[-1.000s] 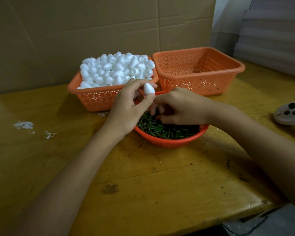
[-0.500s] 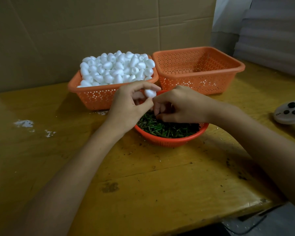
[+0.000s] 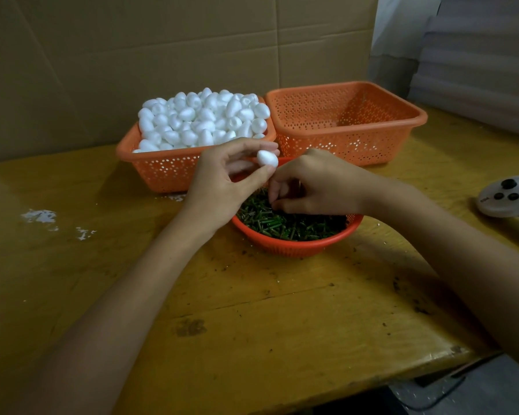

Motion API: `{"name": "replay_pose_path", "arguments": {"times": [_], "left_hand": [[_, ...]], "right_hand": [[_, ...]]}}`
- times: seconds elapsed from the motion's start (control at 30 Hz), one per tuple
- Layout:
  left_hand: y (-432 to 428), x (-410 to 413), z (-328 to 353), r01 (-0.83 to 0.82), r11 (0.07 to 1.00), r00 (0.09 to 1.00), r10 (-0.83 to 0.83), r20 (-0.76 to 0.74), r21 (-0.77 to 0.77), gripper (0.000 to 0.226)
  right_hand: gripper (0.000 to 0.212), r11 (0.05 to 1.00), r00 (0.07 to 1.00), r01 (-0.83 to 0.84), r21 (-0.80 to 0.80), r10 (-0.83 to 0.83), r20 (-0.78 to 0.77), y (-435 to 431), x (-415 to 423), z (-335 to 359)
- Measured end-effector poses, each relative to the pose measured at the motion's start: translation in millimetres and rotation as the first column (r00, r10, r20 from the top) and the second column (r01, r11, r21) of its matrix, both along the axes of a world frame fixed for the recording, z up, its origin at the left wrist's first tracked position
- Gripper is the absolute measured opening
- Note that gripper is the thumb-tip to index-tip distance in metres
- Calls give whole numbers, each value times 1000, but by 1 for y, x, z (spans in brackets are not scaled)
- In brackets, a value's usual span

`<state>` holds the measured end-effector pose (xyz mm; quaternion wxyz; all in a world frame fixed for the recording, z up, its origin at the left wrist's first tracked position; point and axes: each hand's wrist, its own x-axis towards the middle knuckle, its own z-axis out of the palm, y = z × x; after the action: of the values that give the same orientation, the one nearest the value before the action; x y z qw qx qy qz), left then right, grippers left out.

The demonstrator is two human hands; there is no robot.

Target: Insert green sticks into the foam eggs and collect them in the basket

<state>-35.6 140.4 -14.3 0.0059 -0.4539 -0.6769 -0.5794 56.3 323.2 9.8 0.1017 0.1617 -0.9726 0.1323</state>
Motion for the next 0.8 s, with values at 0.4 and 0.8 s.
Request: {"name": "replay_pose_path", "arguments": {"times": [0.4, 0.8], "left_hand": [[4, -1, -2, 18, 997, 999, -21, 36, 79, 23], [4, -1, -3, 23, 997, 999, -25, 30, 70, 28]], "right_hand": [[14, 1000, 1000, 0, 9, 0, -13, -1, 1, 1], [14, 1000, 1000, -7, 5, 7, -6, -1, 1, -1]]}}
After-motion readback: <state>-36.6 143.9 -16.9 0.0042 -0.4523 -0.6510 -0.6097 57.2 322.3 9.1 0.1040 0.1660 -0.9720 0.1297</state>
